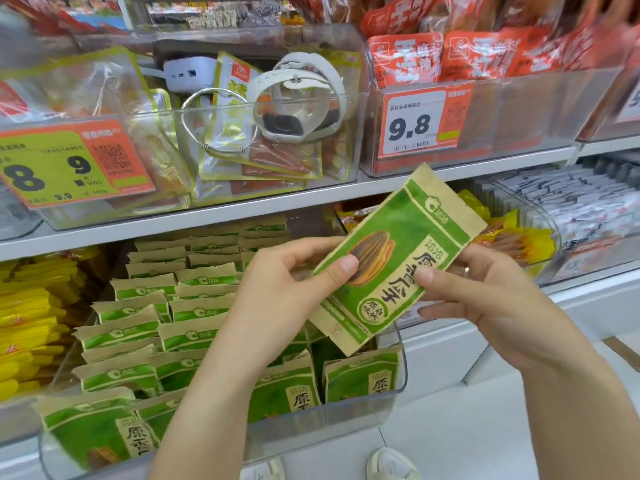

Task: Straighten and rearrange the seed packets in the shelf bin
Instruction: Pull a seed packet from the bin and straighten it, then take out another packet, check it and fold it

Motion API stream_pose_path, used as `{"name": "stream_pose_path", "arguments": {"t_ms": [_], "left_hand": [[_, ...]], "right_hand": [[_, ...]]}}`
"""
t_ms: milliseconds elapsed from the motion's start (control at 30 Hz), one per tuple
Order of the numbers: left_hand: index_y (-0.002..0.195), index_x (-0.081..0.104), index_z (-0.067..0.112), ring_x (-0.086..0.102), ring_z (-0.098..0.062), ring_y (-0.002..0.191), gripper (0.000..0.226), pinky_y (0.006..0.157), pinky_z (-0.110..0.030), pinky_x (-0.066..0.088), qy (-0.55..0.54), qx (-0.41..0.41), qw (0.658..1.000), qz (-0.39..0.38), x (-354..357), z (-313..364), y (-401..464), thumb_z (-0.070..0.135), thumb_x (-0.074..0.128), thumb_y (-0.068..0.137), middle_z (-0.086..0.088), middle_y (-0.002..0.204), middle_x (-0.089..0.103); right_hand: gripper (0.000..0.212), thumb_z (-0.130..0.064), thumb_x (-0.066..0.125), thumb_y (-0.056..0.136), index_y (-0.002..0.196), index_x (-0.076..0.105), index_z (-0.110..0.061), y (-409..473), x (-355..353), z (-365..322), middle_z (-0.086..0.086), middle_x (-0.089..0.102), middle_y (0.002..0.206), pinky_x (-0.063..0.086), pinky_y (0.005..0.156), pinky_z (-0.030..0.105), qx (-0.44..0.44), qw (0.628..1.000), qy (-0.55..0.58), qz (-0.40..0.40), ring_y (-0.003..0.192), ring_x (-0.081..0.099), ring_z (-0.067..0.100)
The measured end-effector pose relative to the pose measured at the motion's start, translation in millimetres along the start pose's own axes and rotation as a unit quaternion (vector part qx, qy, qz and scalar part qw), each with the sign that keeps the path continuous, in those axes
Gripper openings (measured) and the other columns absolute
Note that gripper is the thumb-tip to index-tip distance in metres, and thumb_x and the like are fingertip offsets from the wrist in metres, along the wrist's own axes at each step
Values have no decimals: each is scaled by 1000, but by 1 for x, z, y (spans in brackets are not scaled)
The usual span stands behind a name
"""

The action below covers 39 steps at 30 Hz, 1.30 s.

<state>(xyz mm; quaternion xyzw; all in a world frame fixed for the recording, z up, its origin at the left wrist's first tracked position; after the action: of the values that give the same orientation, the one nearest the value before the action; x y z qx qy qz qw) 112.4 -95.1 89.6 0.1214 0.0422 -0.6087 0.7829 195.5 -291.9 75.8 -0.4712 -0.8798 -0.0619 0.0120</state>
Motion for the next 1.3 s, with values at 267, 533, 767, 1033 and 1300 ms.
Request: {"name": "stream_pose_path", "arguments": {"t_ms": [267,533,767,1033,1300], "left_hand": [[154,28,24,22,-18,148,64,118,-38,22,487,-63,868,-66,-24,-8,30,58,31,99,1,161,26],[154,27,19,30,-33,144,85,115,-46,28,559,-102,812,-133,-32,-34,69,76,24,90,-9,159,30],[150,35,22,32,-25,143,88,118,-50,23,544,-74,824,-138,-37,-50,64,81,20,86,0,156,35],[154,24,26,13,-20,150,83,122,-47,5,538,-51,831,-134,-36,-58,58,77,18,88,3,162,21],[154,23,29,8,-18,151,83,121,-45,2,537,-46,831,-136,-38,-60,59,78,17,87,6,164,15]], "right_hand": [[27,-8,70,71,95,64,-19,16,-20,-27,-14,74,79,56,68,19,-158,975,-60,144,76,69,3],[23,-13,73,78,96,65,-25,58,-5,-5,2,68,92,50,82,26,-245,932,-257,73,86,64,13],[25,-12,71,80,103,66,-20,92,14,33,-3,67,100,53,86,33,-279,911,-297,59,95,65,13],[19,-11,69,86,99,67,-25,125,17,58,-14,67,91,50,86,30,-217,912,-340,70,91,64,7],[10,-26,57,96,93,63,-19,144,23,69,0,62,87,36,72,29,-113,886,-442,82,95,60,28]]}}
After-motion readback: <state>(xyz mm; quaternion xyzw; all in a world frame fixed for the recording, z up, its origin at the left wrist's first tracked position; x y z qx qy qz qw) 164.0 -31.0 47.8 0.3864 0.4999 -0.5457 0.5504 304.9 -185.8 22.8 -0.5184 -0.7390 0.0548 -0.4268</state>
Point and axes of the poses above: each hand's wrist, its own y-axis towards the middle knuckle, its own x-axis out of the palm, z = x × y, the point moved 1 cm from there along y, towards the middle knuckle
